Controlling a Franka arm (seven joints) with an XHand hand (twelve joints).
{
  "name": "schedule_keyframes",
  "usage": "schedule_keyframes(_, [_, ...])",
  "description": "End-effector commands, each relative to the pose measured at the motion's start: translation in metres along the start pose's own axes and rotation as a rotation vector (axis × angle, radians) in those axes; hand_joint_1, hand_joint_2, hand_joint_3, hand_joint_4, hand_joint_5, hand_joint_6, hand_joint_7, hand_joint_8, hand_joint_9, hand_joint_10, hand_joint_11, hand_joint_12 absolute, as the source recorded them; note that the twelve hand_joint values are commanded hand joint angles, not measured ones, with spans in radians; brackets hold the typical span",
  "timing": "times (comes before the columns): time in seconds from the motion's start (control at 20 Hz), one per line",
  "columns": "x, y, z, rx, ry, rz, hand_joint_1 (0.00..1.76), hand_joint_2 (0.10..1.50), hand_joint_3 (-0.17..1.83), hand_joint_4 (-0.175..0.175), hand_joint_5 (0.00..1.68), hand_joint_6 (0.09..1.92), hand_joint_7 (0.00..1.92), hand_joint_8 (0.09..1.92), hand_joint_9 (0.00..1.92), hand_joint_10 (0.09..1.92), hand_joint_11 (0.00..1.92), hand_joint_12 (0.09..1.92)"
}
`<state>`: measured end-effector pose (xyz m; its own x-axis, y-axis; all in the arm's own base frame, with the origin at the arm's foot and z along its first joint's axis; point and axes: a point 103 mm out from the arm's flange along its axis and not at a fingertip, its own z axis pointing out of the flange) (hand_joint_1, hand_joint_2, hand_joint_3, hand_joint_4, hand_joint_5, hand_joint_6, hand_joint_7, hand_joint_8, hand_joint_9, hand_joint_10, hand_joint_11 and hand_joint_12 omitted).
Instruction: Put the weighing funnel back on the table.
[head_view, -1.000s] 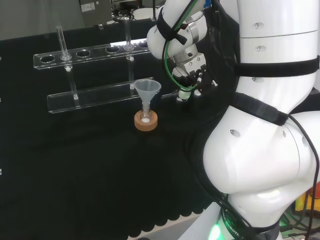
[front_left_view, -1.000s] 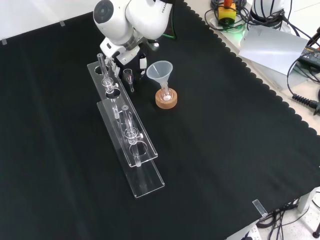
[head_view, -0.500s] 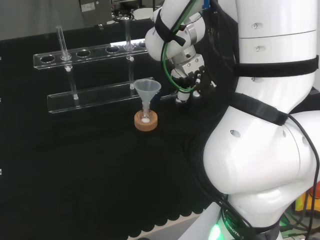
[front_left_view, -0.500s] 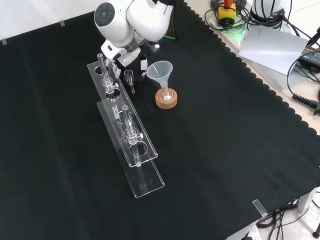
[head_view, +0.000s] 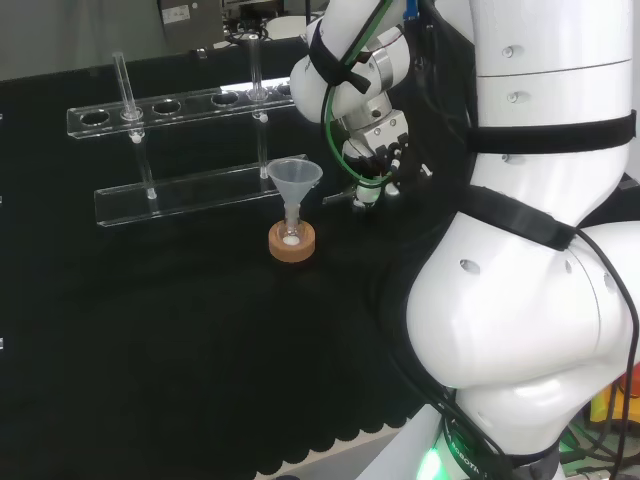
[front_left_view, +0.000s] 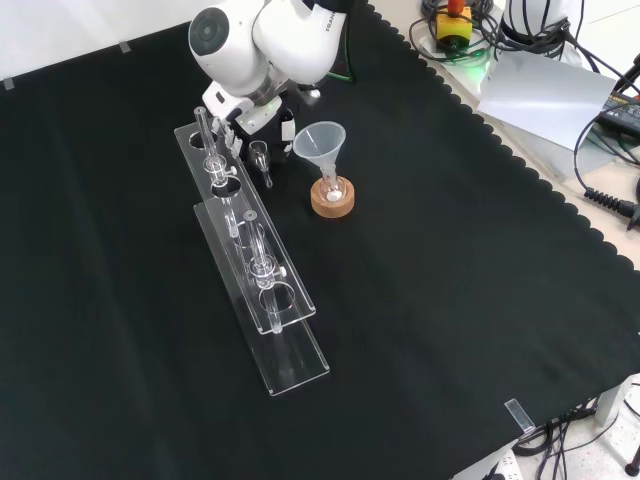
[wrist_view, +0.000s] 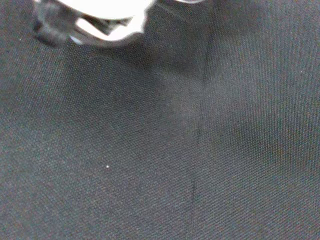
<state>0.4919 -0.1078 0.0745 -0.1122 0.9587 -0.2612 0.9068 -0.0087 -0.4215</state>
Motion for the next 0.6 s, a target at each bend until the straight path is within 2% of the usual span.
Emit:
schedule_keyframes(0.05, [-0.0044,0.0011,0.0023,0.002,0.013,-0.011,1.05,0.96,0.3,0.102,0.99,1.03,0.75,0.79,1.0,0.49,0.59,1.22])
schedule_keyframes(0.1, [-0.0054,0.0007,0.002,0.004,0.009,-0.009,1.04,1.01,0.23,0.105,0.97,1.05,0.73,0.79,0.99,0.5,0.58,1.22])
schedule_keyframes(0.15, [-0.0036,-0.0002,0.0012,0.009,0.001,-0.003,1.02,0.98,0.25,0.059,0.89,1.0,0.7,0.78,0.96,0.51,0.56,1.22])
schedule_keyframes(0.2, [-0.0045,-0.0025,0.0,0.005,0.032,-0.021,1.0,0.9,0.37,0.02,0.83,0.94,0.67,0.78,0.94,0.52,0.55,1.23])
schedule_keyframes(0.3, [-0.0092,-0.0034,-0.0005,0.011,0.035,-0.024,0.99,0.76,0.61,-0.018,0.73,0.86,0.62,0.77,0.9,0.54,0.51,1.26])
schedule_keyframes(0.4, [-0.0082,-0.0049,-0.0022,0.015,0.025,-0.017,0.98,0.7,0.71,-0.03,0.66,0.82,0.58,0.76,0.87,0.55,0.49,1.27])
schedule_keyframes(0.6, [-0.0097,-0.0075,-0.0025,0.026,0.012,-0.015,0.96,0.66,0.75,-0.036,0.57,0.78,0.53,0.75,0.83,0.55,0.46,1.28])
